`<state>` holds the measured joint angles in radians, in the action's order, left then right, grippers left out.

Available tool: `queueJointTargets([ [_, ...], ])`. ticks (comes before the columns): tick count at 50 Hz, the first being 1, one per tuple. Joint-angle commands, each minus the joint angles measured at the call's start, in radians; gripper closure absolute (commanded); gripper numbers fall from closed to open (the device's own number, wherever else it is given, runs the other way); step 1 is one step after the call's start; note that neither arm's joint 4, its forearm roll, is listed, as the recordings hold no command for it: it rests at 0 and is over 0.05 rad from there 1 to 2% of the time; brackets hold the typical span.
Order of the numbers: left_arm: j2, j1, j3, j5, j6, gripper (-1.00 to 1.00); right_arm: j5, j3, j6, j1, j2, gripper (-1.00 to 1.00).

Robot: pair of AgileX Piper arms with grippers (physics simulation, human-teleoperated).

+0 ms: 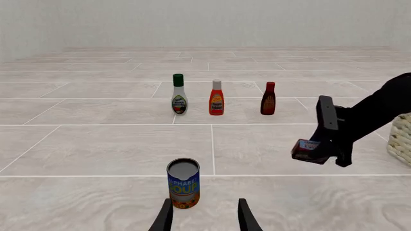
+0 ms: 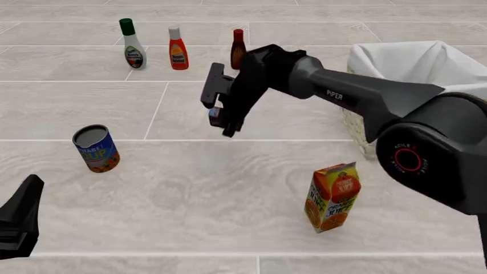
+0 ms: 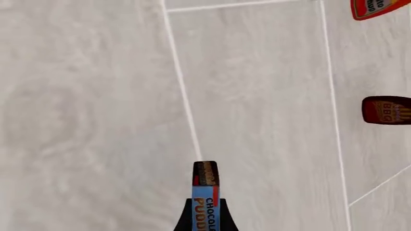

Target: Pick the chocolate pudding and place it in the basket.

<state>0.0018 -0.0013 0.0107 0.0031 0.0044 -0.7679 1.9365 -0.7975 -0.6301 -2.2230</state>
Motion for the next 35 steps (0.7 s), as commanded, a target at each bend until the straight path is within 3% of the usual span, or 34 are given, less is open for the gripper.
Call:
queueJointTargets([
  [1, 0.000, 0.001, -0.002, -0.001, 0.000, -1.00, 0.007, -0.090, 0.013, 0.010, 0.120, 1.00],
  [10, 0.000, 0.001, -0.002, -0.001, 0.000, -1.00, 0.003, -0.083, 0.039, 0.062, 0.165, 1.00],
  [18, 0.000, 0.001, -0.002, -0.001, 0.000, -1.00, -0.017, -0.072, 0.140, 0.068, 0.231, 1.00],
  [35, 0.000, 0.001, -0.002, -0.001, 0.000, -1.00, -0.008, -0.148, 0.249, 0.082, 0.386, 1.00],
])
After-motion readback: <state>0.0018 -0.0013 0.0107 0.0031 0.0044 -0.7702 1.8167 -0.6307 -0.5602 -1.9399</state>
